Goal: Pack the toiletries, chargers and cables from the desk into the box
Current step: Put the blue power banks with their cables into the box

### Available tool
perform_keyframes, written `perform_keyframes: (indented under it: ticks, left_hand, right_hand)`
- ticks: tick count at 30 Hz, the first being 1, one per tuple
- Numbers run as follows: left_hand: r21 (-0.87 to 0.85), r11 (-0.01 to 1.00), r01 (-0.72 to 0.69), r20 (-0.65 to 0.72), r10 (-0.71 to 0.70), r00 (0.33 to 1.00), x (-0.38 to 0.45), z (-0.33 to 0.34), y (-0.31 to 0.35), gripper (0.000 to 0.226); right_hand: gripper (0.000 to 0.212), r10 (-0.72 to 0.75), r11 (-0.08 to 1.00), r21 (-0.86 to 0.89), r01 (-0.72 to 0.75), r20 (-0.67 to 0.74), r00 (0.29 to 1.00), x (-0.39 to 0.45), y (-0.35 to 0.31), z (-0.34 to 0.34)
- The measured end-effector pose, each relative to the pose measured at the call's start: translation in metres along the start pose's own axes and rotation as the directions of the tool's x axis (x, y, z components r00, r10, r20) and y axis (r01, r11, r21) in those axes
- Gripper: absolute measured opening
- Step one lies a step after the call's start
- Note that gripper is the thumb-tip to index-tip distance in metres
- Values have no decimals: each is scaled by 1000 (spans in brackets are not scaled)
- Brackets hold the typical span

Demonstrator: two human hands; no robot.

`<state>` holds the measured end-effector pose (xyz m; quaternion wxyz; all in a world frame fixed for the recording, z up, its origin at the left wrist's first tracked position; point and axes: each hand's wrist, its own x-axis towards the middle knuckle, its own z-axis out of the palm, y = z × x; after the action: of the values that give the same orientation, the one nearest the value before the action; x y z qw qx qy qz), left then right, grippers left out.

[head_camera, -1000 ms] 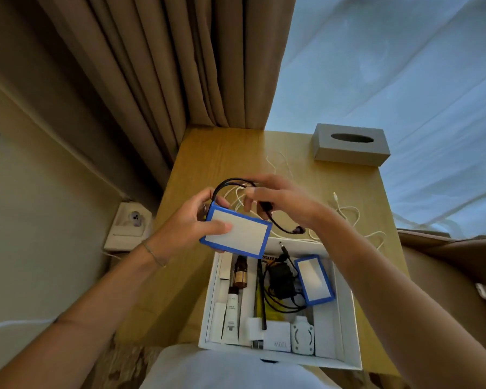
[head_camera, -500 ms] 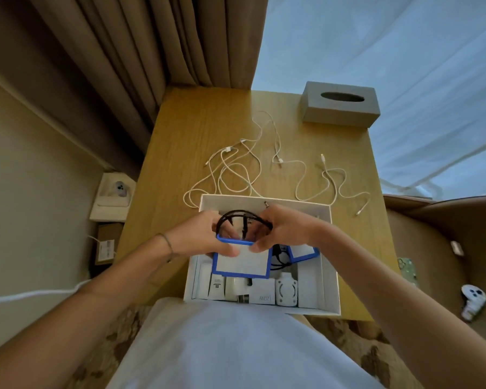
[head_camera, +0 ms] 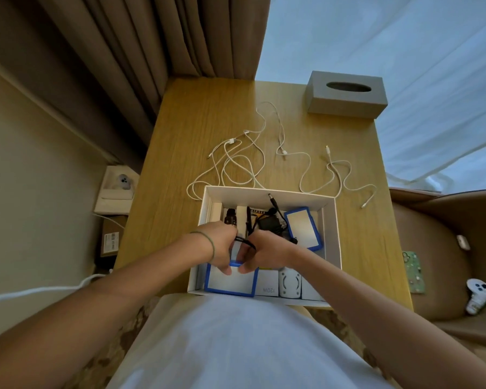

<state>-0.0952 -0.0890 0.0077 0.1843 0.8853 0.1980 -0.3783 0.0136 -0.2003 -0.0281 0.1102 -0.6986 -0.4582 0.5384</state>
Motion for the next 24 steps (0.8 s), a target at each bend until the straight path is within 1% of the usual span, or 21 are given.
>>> perform_keyframes:
  ticks: [2,6,8,11,13,15,17,19,22,24]
  left_hand:
    - [70,998,-3,34,1,999,3,0,1,54]
    - [164,985,-59,119,40,992,10,-2,0,49]
    - [180,980,-91,147,64,987,13,-2,-2,50]
    - [195,976,-100,131,75,988,16,4,-5,50]
    - [228,970,-86,72,72,995,16,9,-4,52]
    - [247,966,-76,26,72,997,14,16,-3,51]
    - [268,960,-77,-12,83,996,10,19,-4,46]
    - [277,958,-80,-69,102,992,6,15,-6,37]
    - [179,978,-106,-231,146,962,-2,-7,-10,25]
    - [64,984,-166,-405,178,897,-6,-31,-14,16]
  right_hand:
    - [19,-21,997,-69,18,-39,999,0,-3,3]
    - [31,-101,961,-268,69,-108,989,-2,-13,8]
    - [33,-123,957,-280,75,-157,980,-5,-12,14]
    - [23,-158,953,-295,71,-282,946,-12,-9,17]
    - [23,-160,944,-328,41,-346,925,-16,-6,14]
    - [25,-158,942,-335,29,-366,917,-19,-2,9]
    - [28,-178,944,-327,50,-375,910,-21,-2,2]
    - [28,-192,956,-285,74,-411,891,-24,-5,-10]
    - [24,-175,981,-160,106,-523,834,-27,-12,-38]
    - [22,-137,990,-46,136,-586,798,-27,-15,-63]
